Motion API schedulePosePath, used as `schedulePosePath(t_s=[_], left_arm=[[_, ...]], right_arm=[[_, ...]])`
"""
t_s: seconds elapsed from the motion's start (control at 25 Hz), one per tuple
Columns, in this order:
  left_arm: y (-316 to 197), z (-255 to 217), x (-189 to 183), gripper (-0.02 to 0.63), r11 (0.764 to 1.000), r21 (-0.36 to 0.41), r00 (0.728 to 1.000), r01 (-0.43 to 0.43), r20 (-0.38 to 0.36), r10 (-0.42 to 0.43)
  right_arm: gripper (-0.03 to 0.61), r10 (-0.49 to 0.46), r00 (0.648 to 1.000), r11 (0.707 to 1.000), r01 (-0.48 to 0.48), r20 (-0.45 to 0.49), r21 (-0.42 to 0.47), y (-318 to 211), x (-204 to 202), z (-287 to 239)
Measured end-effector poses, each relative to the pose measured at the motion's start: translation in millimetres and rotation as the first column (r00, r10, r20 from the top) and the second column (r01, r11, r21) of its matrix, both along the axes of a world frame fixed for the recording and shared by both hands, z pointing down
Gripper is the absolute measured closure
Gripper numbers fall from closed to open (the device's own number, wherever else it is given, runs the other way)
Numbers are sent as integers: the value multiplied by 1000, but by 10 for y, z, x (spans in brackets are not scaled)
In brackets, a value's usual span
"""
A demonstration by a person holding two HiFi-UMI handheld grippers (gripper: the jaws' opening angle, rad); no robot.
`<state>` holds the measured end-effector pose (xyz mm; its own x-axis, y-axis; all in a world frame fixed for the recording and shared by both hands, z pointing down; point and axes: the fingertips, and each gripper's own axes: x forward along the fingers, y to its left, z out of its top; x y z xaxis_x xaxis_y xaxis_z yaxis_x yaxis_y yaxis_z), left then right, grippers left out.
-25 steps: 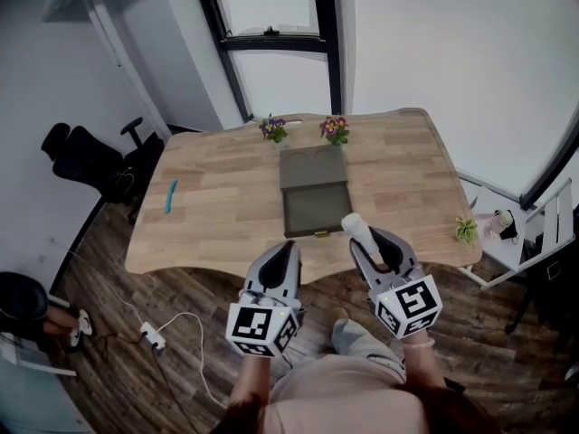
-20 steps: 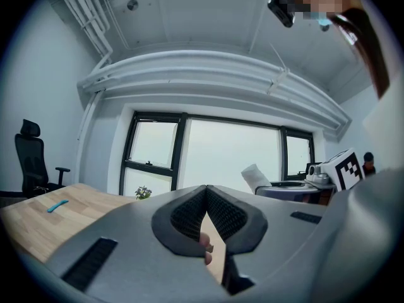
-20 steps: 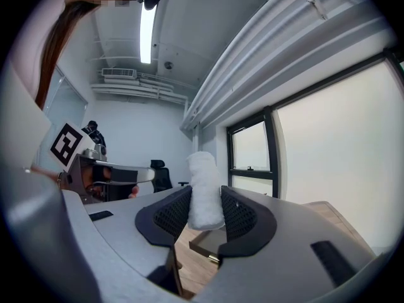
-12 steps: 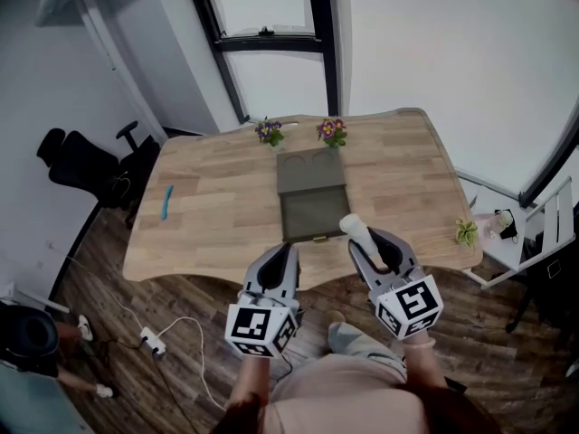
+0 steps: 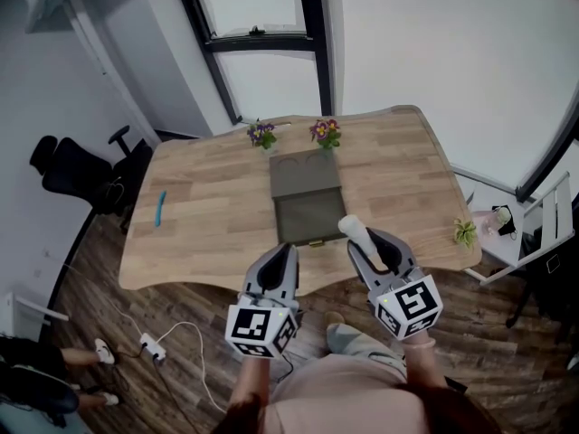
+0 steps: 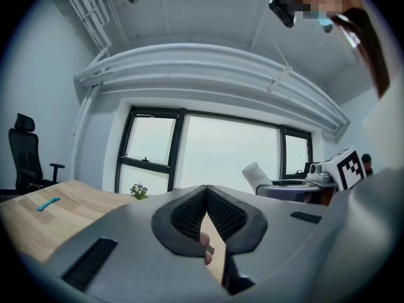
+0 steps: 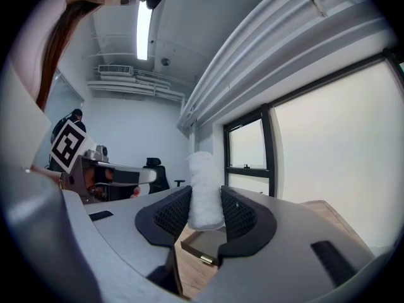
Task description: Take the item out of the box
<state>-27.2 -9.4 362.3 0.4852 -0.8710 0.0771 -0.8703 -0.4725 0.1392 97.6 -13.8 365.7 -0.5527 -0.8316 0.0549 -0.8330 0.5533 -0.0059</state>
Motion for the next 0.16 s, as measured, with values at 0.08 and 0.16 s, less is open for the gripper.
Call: schedulePosePath(t_s=[0.08, 0.16], left_arm=[[-38, 22, 21, 612, 1000, -3, 1000, -3, 0, 3], [-78, 39, 47, 612, 1000, -6, 1000, -6, 1, 6]], right_arm=[[445, 0, 1000, 1000, 0, 0, -1, -32, 14, 25], [445, 1, 1000, 1000, -1, -1, -3, -67, 32, 50]])
